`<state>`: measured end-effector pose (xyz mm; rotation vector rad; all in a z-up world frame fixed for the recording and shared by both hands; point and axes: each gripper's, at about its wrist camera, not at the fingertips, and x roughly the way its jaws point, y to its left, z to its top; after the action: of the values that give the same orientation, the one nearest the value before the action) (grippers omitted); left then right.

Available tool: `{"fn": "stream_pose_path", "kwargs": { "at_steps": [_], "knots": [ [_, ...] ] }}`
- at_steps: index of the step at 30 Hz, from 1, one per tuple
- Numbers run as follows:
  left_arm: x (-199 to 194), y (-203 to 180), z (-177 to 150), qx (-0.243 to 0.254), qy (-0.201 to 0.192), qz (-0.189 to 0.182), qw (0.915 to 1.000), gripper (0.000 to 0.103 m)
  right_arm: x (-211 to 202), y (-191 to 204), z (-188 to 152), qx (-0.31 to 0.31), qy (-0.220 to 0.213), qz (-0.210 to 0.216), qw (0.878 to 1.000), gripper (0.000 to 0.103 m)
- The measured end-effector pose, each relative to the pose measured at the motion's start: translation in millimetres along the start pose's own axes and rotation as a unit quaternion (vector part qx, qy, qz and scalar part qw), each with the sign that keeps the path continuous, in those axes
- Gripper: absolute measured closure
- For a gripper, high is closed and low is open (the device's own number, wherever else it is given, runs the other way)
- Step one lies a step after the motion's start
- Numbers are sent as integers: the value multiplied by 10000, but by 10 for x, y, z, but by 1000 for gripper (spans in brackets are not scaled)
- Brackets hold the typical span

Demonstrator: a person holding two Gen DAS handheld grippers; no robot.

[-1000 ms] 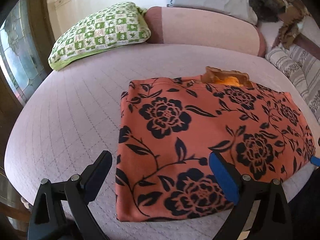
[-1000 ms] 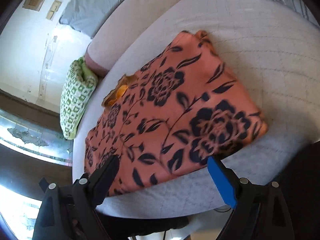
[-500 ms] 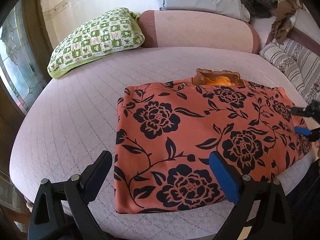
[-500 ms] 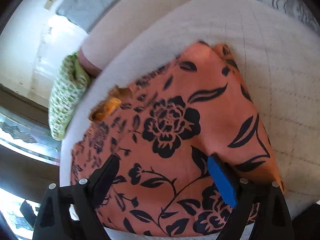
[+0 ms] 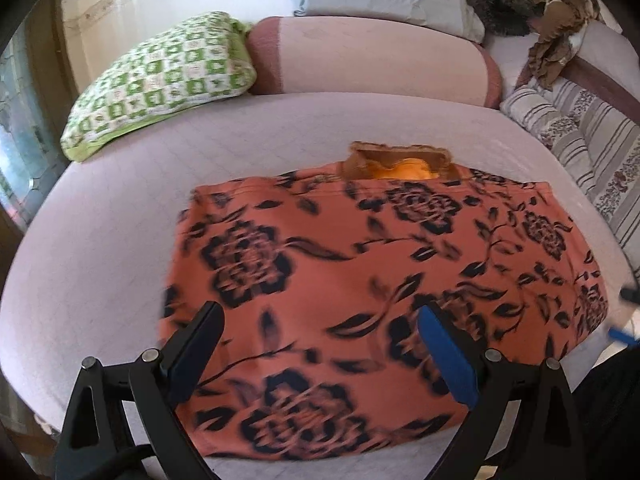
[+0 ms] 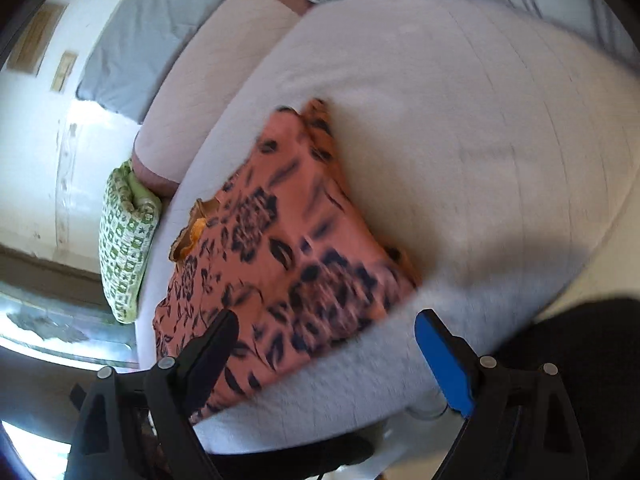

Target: Fold small clothes

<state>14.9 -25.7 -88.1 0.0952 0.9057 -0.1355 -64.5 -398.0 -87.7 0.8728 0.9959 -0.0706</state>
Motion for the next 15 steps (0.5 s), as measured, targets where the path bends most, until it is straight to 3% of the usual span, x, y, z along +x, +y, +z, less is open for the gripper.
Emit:
{"fn": "stream_pose_path", "kwargs": {
  "at_steps": [5,9,10,11,12,15],
  "knots": [
    [144,-180,95,-10,94,-269,9996,5,181,-118,23,358,68,165,9992,11],
    [441,-239,34,73,583,-205,9981,5,273,-111,139,458,-93,136,9988,10],
    [497,-250,-8,125,622,-105,9979,5,251,-79,145,381,-182,190,9989,14],
    [499,-261,-26,175,560,-72,9983,5,221,-30,163,178,-243,237,9993,45],
    [491,-273,-36,221,506,-51,9985,5,239,29,176,-35,-161,120,9998,67],
    [478,-279,-17,259,563,-62,9981,5,233,41,203,-90,-148,-61,9998,72]
  ]
}}
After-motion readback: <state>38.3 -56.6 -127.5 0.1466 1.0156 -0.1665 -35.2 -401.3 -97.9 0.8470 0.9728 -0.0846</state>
